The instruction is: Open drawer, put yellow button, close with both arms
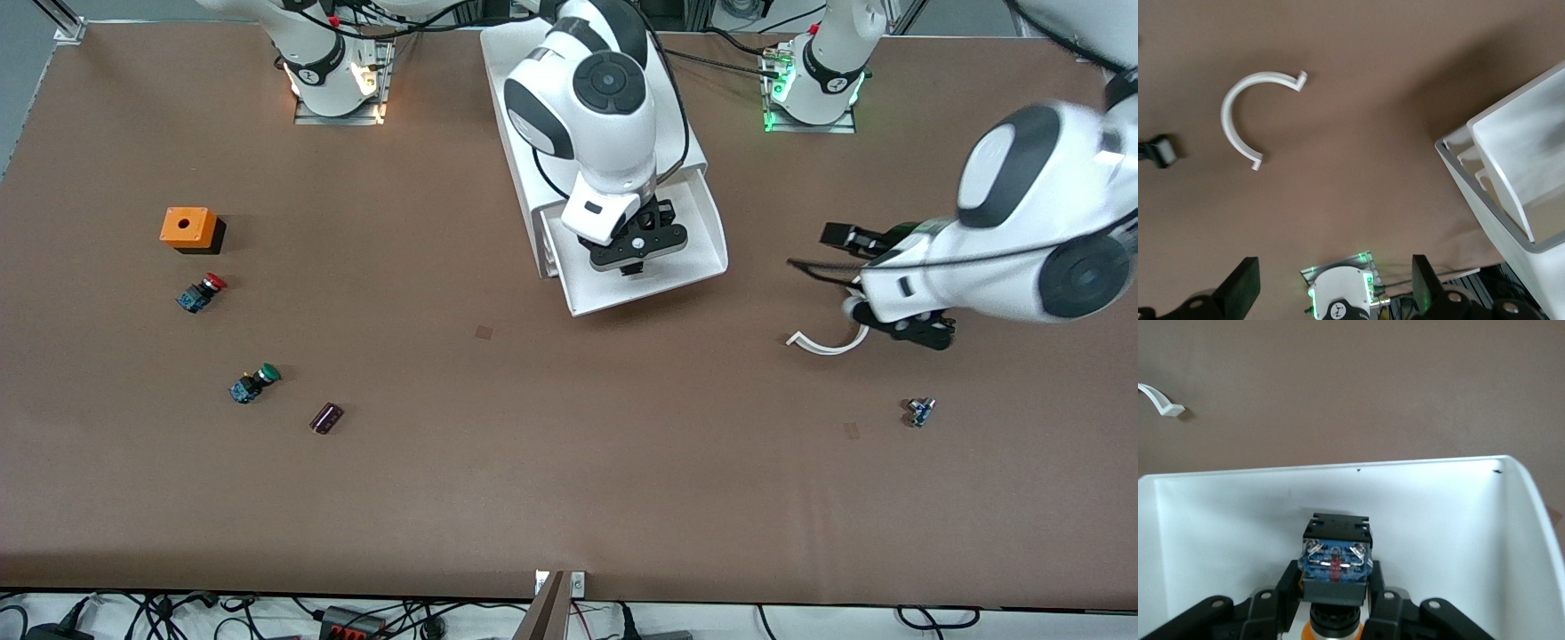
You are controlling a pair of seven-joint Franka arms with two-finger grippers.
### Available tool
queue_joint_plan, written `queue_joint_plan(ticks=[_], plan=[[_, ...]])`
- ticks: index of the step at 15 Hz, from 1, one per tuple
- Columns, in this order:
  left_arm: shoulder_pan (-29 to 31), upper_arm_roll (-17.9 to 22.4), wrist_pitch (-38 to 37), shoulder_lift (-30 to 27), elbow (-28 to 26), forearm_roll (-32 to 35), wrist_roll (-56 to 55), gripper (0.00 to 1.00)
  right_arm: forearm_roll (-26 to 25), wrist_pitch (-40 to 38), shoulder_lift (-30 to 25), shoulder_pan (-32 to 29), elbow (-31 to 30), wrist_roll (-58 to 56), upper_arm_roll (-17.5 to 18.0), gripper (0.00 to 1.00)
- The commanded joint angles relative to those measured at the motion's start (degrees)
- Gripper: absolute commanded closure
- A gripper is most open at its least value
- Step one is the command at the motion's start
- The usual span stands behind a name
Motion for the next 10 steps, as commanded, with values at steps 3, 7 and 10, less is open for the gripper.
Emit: queue_joint_plan(ticks=[3,7,10], plan=[[0.48,0.71,-1.89,1.82,5.05,2.05,-1.31,0.00,-0.27,-3.11,0.70,1.09,1.17,1.14,0.04,0.39],[0.57,0.71,-0.93,2.79,4.96,1.61,-4.56,0.00,-0.27,-3.11,-0.61,0.57,2.31,1.31,-0.23,0.00],[0.04,0.71,0.56,2.88,4.87,1.70,-6.05,0.00,-0.18,-3.11,-2.46,-3.72,5.30,1.14,-0.49,0.00]])
